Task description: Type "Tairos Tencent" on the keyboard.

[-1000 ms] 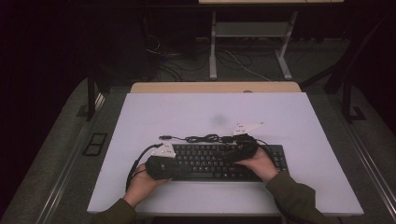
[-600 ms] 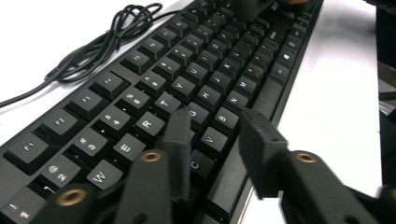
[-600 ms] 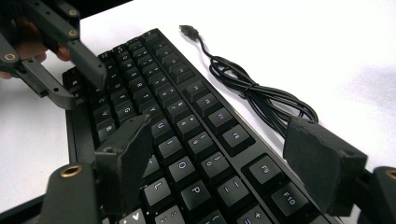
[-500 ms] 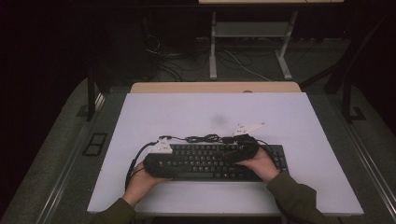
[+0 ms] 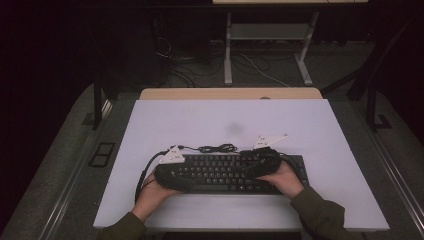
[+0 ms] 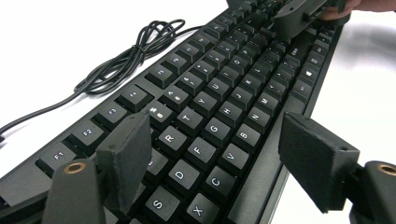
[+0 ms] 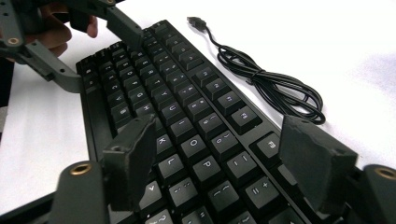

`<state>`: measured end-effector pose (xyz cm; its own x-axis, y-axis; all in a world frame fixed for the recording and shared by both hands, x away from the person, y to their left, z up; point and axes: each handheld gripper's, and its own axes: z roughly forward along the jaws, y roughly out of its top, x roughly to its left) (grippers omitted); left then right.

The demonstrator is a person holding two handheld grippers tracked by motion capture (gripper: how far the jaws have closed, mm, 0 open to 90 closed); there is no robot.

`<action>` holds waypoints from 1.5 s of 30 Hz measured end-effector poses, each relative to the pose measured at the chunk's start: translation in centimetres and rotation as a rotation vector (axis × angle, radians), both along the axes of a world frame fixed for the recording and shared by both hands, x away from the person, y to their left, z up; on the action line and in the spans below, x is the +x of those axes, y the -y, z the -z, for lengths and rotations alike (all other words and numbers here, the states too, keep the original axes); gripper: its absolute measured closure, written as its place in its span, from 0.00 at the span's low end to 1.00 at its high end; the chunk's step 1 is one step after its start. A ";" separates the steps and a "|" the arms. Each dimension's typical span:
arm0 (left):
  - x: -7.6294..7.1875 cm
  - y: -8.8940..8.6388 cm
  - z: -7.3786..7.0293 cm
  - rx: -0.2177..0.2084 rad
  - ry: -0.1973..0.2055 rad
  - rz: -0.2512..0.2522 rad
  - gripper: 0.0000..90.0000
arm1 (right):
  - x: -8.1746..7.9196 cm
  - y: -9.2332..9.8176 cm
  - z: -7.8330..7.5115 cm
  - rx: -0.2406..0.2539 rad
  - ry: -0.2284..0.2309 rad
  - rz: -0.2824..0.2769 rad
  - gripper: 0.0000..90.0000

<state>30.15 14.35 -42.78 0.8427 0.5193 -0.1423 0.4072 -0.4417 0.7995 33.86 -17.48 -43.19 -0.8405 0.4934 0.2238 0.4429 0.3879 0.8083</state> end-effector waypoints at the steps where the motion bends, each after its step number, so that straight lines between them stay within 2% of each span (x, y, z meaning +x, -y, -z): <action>1: 0.0 0.0 0.0 -0.002 0.001 -0.002 0.27 | 0.0 0.1 -0.1 0.002 -0.001 -0.003 0.34; 16: 0.1 0.0 0.0 -0.013 0.009 0.005 0.27 | -2.0 2.3 -0.4 0.018 -0.003 -0.037 0.56; 18: 0.1 0.0 0.0 -0.016 0.010 0.008 0.27 | -2.2 2.6 -0.3 0.029 -0.007 -0.040 0.61; 25: 0.1 0.1 0.0 -0.019 0.012 0.010 0.26 | -2.8 3.7 -0.5 0.019 0.002 -0.058 0.75; 35: 0.1 0.1 0.0 -0.028 0.013 0.016 0.26 | -3.9 4.8 0.1 -0.054 -0.015 -0.078 0.96; 45: 0.4 0.3 0.0 -0.019 0.016 0.022 0.25 | -3.9 4.6 0.7 -0.114 -0.020 -0.090 0.99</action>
